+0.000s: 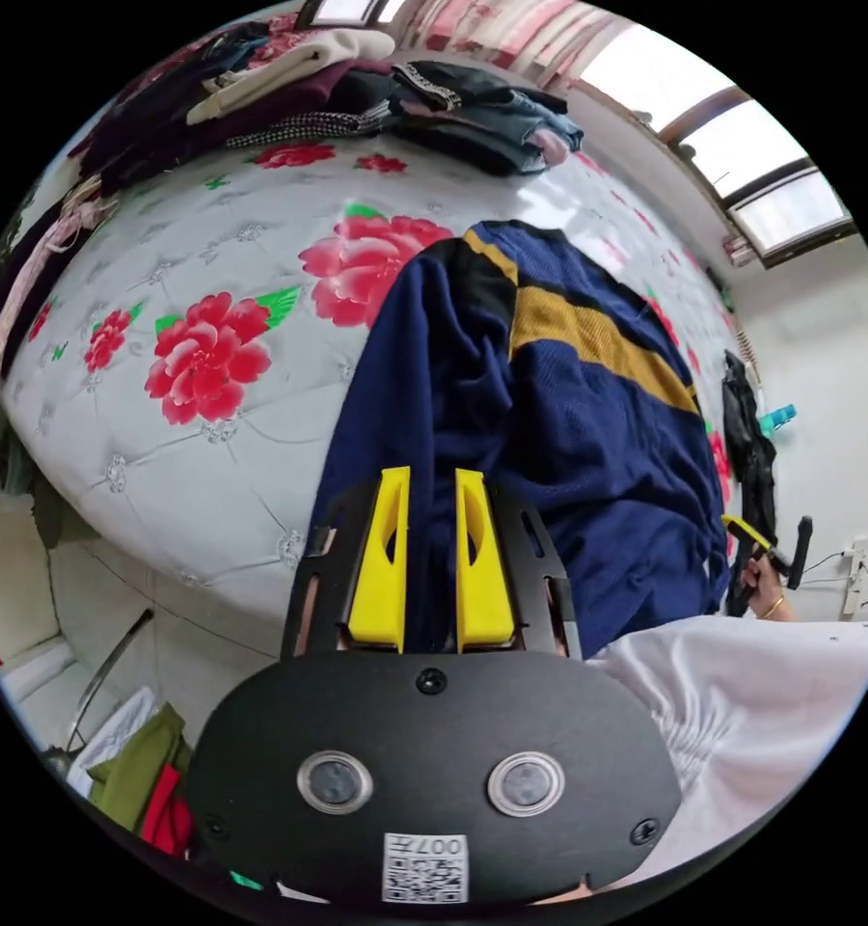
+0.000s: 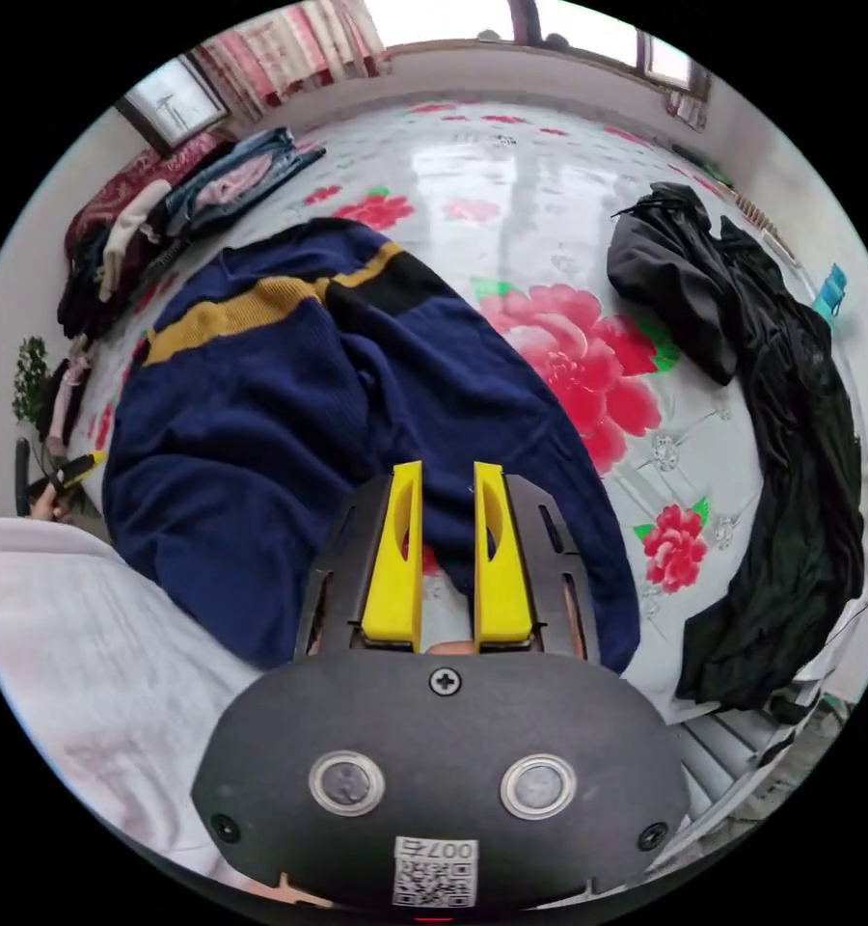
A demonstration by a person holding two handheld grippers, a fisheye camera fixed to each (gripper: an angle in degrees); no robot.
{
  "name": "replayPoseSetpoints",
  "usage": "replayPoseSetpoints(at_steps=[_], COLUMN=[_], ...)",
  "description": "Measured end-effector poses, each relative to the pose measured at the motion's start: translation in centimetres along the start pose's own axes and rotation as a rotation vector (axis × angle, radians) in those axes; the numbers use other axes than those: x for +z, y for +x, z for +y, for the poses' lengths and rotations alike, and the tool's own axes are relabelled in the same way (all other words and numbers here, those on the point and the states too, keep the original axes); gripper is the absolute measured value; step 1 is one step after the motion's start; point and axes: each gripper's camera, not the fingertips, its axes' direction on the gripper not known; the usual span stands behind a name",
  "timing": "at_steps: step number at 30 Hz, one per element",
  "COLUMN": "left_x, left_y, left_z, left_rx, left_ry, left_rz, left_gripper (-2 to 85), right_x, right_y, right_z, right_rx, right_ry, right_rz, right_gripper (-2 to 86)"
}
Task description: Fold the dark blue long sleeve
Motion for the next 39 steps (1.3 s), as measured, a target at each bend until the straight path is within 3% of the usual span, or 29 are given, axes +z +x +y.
replayPoseSetpoints(at_steps=[3, 7, 9, 12, 18, 22, 25, 28, 35, 39], left_x=[1.2, -1.4, -2.8, -3.8, 1.6, 1.9, 2.1, 1.9, 0.4, 0.3], left_y=[-0.6, -1.6, -1.6, -1.3, 0.4, 1.3, 0.9, -0.4, 0.3, -0.1], left_z=[-2.9, -6.8, -9.1, -14.2, -21.8, -22.8, -24.9, -28.4, -37.1, -38.2], left_rx=[-0.023, -0.051, -0.025, 0.018, 0.036, 0.038, 0.106, 0.116, 0.204, 0.095], left_ry=[-0.084, 0.014, 0.064, 0.103, -0.081, 0.028, 0.022, 0.004, 0.101, 0.108], left_rz=[-0.072, 0.030, 0.066, 0.074, -0.027, -0.169, -0.162, -0.195, -0.293, -0.282], left_gripper=[4.2, 5.8, 6.8, 8.1, 8.1, 1.3, -0.4, -0.8, -0.8, -0.4], right_x=[2.4, -0.7, -3.0, -3.3, 1.7, 5.2, 5.8, 5.7, 2.1, 1.5], right_y=[0.4, 1.2, 0.5, -1.3, -5.4, -7.0, -9.0, -10.0, -11.8, -11.4], right_z=[-2.6, -6.4, -10.3, -17.2, -28.2, -31.1, -32.5, -35.8, -45.3, -46.5], right_rx=[-0.013, 0.053, 0.014, -0.054, -0.069, -0.029, -0.069, -0.165, -0.257, -0.163], right_ry=[-0.114, 0.007, 0.136, 0.157, 0.097, 0.055, 0.084, 0.039, 0.192, 0.205], right_rz=[0.023, -0.027, -0.053, -0.094, -0.158, -0.235, -0.085, -0.090, 0.009, -0.045], right_gripper=[6.3, 5.5, 5.3, 5.3, 5.7, 5.8, 3.5, 1.3, 0.6, 1.4])
